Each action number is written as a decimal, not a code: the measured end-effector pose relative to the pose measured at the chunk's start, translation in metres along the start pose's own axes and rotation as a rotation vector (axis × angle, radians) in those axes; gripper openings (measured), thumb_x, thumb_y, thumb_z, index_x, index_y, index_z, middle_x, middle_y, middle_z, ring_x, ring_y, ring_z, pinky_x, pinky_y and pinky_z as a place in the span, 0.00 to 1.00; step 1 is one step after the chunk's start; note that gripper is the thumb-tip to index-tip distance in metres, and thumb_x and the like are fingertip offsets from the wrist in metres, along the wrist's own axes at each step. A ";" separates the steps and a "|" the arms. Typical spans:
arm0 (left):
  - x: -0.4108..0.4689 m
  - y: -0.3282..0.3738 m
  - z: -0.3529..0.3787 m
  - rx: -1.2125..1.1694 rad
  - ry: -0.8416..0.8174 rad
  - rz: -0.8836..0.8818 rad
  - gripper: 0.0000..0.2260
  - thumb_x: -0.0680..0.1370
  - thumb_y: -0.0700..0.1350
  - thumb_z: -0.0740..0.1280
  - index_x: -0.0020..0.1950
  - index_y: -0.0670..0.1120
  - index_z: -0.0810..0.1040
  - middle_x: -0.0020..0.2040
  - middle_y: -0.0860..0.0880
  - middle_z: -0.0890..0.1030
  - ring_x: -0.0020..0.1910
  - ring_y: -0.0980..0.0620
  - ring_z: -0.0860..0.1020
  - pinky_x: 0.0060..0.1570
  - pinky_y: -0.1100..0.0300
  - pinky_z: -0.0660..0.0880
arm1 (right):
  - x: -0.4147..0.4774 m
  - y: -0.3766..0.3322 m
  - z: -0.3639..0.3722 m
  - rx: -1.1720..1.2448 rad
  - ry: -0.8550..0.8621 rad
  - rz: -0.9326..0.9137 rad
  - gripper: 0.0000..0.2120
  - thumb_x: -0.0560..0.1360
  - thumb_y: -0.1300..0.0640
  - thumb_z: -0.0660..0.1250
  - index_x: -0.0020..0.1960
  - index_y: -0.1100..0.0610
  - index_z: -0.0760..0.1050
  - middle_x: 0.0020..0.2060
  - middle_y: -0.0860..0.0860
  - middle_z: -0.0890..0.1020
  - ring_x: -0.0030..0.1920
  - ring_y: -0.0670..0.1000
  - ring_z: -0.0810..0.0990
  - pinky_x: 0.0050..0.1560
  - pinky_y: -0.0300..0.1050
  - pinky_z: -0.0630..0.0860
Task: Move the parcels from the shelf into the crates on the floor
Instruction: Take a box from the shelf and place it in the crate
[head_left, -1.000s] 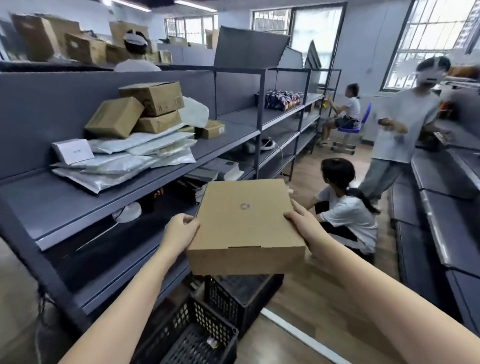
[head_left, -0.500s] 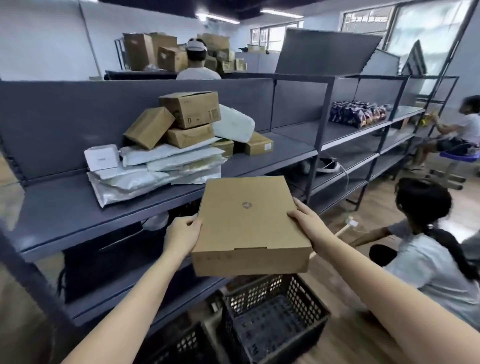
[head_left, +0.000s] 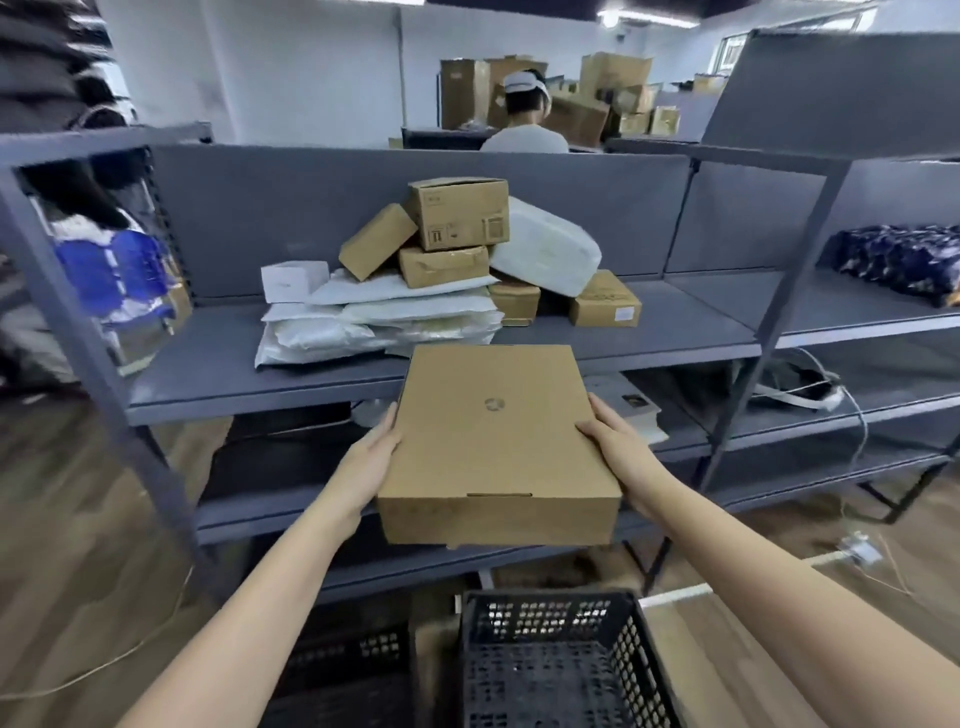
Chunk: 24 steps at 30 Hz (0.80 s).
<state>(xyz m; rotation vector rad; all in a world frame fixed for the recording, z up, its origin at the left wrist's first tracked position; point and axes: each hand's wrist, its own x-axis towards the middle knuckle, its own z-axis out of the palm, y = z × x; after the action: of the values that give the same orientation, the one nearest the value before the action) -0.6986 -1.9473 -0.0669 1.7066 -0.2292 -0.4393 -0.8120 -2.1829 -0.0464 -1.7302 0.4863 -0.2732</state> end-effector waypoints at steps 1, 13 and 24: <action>-0.003 0.001 -0.002 0.001 -0.001 -0.007 0.21 0.81 0.54 0.57 0.74 0.61 0.59 0.72 0.60 0.64 0.67 0.58 0.68 0.61 0.64 0.64 | 0.003 0.001 0.000 0.009 -0.017 0.001 0.21 0.81 0.59 0.53 0.72 0.46 0.62 0.59 0.45 0.75 0.50 0.41 0.76 0.43 0.37 0.71; -0.024 0.003 -0.035 -0.046 0.055 -0.013 0.23 0.79 0.50 0.62 0.71 0.66 0.61 0.57 0.62 0.78 0.54 0.59 0.77 0.59 0.56 0.73 | 0.020 -0.010 0.023 0.029 -0.113 0.000 0.22 0.81 0.58 0.54 0.73 0.46 0.62 0.64 0.45 0.74 0.52 0.44 0.76 0.44 0.37 0.71; -0.024 0.012 -0.034 -0.011 0.161 0.089 0.23 0.78 0.47 0.64 0.71 0.63 0.64 0.59 0.55 0.79 0.52 0.56 0.78 0.46 0.61 0.75 | 0.028 -0.020 0.040 -0.498 -0.145 -0.059 0.25 0.80 0.60 0.54 0.76 0.53 0.55 0.72 0.50 0.65 0.67 0.52 0.68 0.62 0.44 0.65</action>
<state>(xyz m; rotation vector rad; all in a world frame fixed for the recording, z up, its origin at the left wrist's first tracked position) -0.7056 -1.9093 -0.0467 1.7041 -0.1845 -0.2359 -0.7664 -2.1584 -0.0380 -2.2333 0.4194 -0.0669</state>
